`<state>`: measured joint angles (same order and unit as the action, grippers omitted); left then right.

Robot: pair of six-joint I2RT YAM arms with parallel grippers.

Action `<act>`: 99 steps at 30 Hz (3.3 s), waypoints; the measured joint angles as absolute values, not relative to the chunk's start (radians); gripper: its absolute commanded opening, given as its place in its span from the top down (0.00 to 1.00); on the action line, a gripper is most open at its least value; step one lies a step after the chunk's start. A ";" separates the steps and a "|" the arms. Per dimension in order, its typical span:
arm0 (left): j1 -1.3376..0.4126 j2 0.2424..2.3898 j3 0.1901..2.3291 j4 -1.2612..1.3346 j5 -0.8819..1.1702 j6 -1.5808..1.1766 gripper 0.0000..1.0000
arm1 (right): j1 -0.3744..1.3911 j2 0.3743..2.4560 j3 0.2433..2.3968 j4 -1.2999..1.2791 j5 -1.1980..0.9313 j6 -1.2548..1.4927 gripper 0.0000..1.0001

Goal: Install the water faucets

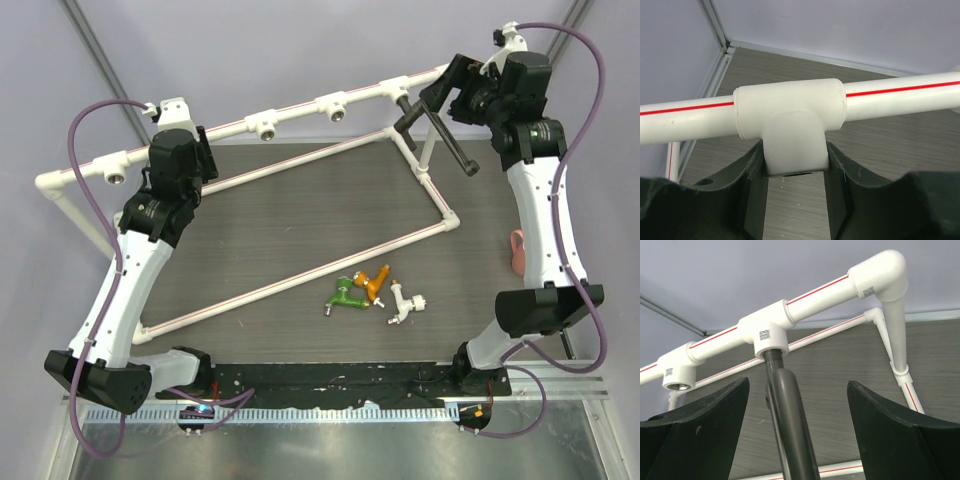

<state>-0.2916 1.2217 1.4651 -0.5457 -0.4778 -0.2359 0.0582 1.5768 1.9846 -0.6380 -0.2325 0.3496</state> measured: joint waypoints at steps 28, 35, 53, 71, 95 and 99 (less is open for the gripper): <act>-0.291 1.221 1.465 -0.547 -0.477 -0.236 1.00 | -0.071 1.675 1.693 -0.531 -0.320 0.413 0.20; -0.289 1.221 1.465 -0.547 -0.474 -0.236 1.00 | -0.067 1.584 1.693 -0.553 -0.204 0.324 0.13; -0.287 1.221 1.465 -0.547 -0.471 -0.236 1.00 | 0.631 1.514 1.860 -0.540 0.576 -0.338 0.04; -0.287 1.219 1.464 -0.545 -0.468 -0.237 1.00 | 0.616 1.728 2.004 -0.529 0.939 -0.532 0.03; -0.287 1.217 1.461 -0.546 -0.446 -0.247 1.00 | 0.150 1.662 2.010 -0.665 -0.104 0.170 0.51; -0.287 1.217 1.461 -0.547 -0.444 -0.248 1.00 | 0.102 1.649 1.943 -0.577 -0.291 0.292 0.80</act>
